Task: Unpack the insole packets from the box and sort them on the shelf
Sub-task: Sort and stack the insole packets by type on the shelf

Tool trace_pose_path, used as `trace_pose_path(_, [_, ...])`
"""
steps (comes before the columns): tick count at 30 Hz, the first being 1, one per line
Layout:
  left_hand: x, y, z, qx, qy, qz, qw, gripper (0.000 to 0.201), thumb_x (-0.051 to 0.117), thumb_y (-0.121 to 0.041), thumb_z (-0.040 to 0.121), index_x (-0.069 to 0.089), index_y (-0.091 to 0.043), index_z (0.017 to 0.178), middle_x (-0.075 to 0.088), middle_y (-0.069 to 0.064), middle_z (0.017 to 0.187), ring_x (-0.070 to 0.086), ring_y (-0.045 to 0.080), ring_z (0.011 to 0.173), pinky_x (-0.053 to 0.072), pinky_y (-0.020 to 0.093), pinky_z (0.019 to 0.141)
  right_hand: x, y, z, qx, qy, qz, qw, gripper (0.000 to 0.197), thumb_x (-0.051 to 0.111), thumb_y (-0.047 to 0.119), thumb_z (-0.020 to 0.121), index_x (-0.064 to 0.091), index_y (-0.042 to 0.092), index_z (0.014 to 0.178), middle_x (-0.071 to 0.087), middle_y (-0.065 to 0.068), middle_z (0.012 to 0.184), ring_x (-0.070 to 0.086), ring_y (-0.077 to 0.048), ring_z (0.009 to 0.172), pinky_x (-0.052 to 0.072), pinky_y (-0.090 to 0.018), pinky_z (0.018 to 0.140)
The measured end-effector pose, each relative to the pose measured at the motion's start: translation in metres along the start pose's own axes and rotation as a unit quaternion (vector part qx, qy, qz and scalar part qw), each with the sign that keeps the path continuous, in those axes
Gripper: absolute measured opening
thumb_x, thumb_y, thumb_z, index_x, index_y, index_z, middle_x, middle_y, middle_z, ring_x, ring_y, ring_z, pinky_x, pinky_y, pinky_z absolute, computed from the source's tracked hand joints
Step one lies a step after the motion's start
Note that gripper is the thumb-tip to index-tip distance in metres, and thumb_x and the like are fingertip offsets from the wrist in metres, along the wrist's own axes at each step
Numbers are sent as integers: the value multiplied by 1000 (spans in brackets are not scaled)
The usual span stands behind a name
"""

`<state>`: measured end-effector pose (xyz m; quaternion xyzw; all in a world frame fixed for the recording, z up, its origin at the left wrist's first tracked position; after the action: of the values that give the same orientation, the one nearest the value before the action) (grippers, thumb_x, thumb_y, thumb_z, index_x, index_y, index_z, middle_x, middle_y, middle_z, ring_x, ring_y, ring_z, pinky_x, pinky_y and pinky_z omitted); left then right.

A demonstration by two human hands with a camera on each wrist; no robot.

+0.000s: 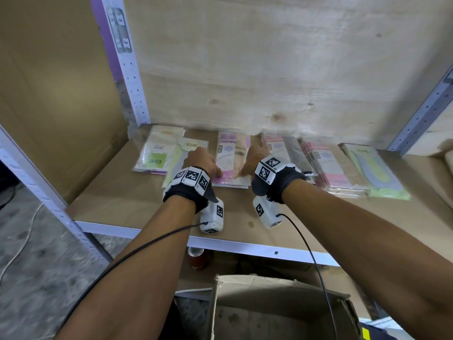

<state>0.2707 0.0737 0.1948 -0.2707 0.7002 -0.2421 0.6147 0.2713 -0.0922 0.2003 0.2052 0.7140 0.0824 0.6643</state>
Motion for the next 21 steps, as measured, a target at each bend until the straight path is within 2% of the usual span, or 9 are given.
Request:
trace_pose_path(2, [0,0,2,-1,0,2,1000,29,90,-21,67,78,-6,89,76,11,91,73,27,84,61,39,82,0,-1,1,-8,-3,-4,1000,53,75,23,80,58,2,126,54,-22,134,54,-32,110,45,-42,96])
trace_pose_path(5, [1,2,3,1,1,1,1000,30,90,-22,68,78,-5,90,76,11,92,73,27,84,61,40,83,1,1,3,-15,14,-42,999,44,72,19,85,57,3,123,53,-20,130,41,-23,94,46,-40,92])
trace_pose_path(8, [-6,4,6,10,-5,-16,1000,31,88,-25,71,78,-7,95,76,10,97,73,27,89,59,41,87,-3,7,3,8,45,-76,996,31,74,18,83,51,6,101,49,-11,111,51,-26,92,49,-34,81])
trace_pose_path(10, [-22,9,8,5,-41,-41,998,35,86,-27,73,76,-9,100,75,9,104,72,29,93,58,41,89,-11,16,3,-12,31,-97,995,40,77,22,79,54,6,107,48,-9,109,55,-28,95,51,-37,86])
trace_pose_path(13, [-51,26,11,-14,-101,-53,993,39,80,-27,77,73,-8,110,71,14,115,66,35,106,54,43,95,-20,36,1,-90,-37,-107,989,46,72,28,79,56,11,119,58,-11,114,57,-29,102,45,-40,94])
trace_pose_path(16, [-71,50,12,-44,-131,-31,990,29,70,-23,85,71,-4,106,68,17,118,60,37,114,50,41,98,-14,61,-3,-134,-16,18,991,53,69,26,83,51,13,131,61,-9,116,62,-24,93,48,-27,69])
trace_pose_path(17, [-76,58,10,-57,-140,-33,988,19,68,-21,85,70,-6,96,68,17,112,61,37,111,50,38,96,-7,69,-5,-131,24,85,987,54,69,21,83,50,12,133,61,-11,114,66,-25,86,56,-32,67])
trace_pose_path(19, [-80,71,7,-81,-147,-43,985,12,68,-17,84,60,-9,85,67,18,106,63,37,104,48,35,85,8,82,-9,-116,95,175,973,54,68,13,85,48,9,134,61,-14,106,67,-29,81,59,-47,81])
trace_pose_path(21, [-79,83,8,-101,-121,-53,986,20,68,-16,83,58,-1,90,68,20,103,65,37,97,48,36,75,21,91,-10,-104,116,174,972,57,68,15,85,47,10,137,62,-13,105,65,-28,90,55,-48,92])
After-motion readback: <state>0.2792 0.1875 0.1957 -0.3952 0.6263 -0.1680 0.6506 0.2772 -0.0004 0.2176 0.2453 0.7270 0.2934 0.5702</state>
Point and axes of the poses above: each hand's wrist, its own z-axis towards the middle knuckle, its own x-axis out of the palm, y = z × x, the point moved 4 cm from there along z, towards the middle knuckle
